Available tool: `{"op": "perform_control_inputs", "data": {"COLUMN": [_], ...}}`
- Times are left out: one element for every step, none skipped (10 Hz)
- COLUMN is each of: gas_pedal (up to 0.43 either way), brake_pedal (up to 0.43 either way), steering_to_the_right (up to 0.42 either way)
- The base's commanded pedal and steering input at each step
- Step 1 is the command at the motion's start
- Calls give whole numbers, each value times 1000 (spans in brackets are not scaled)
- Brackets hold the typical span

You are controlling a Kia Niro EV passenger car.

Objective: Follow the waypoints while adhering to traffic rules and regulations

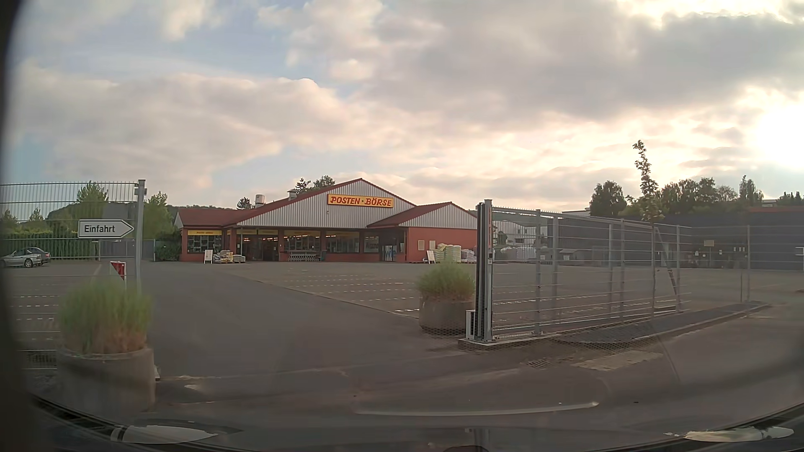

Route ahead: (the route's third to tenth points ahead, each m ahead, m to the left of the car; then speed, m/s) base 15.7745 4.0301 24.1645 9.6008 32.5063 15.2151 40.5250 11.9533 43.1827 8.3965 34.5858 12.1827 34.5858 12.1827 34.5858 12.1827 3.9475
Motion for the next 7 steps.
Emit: {"op": "perform_control_inputs", "data": {"gas_pedal": [0,0,0,0,0,0,39], "brake_pedal": [0,0,0,0,0,0,0], "steering_to_the_right": [-49,-65,-90,-113,-141,-162,-186]}}
